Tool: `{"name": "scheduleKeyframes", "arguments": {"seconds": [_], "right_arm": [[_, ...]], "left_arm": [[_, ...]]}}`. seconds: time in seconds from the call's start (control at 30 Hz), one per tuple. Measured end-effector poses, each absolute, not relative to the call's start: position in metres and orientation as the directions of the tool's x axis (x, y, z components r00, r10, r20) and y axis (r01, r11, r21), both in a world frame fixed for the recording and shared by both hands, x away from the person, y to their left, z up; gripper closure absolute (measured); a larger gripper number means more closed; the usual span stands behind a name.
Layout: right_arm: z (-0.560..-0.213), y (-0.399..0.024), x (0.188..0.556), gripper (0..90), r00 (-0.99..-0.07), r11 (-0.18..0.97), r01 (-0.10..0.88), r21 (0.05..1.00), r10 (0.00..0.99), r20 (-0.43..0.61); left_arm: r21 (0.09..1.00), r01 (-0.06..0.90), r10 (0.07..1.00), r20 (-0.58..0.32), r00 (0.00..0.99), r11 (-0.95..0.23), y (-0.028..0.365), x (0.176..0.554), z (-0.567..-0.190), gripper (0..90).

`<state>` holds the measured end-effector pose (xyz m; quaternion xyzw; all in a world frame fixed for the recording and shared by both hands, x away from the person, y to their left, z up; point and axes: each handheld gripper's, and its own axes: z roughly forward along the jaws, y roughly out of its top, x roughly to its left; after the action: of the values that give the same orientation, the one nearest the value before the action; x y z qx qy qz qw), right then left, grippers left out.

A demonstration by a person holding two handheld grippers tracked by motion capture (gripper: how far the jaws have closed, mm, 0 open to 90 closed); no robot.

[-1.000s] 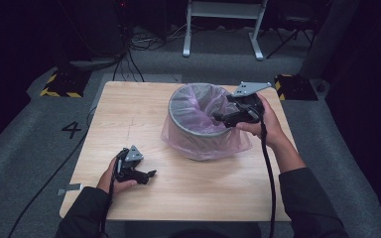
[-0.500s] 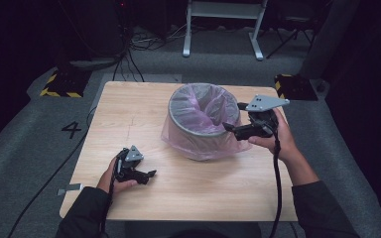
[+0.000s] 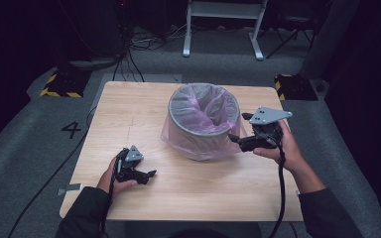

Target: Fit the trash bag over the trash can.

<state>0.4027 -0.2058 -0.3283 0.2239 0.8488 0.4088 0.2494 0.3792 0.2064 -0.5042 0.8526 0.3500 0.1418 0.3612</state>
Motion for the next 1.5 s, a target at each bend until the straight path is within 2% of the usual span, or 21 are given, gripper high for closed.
{"name": "scheduleKeyframes", "arguments": {"seconds": [1.5], "right_arm": [[-0.430,-0.228,0.391,17.9,-0.765,0.773,0.288,0.565,0.541,-0.349]], "left_arm": [[0.716,0.495,0.701,-0.010,0.713,-0.493,0.206,0.379,-0.504,15.0]]}}
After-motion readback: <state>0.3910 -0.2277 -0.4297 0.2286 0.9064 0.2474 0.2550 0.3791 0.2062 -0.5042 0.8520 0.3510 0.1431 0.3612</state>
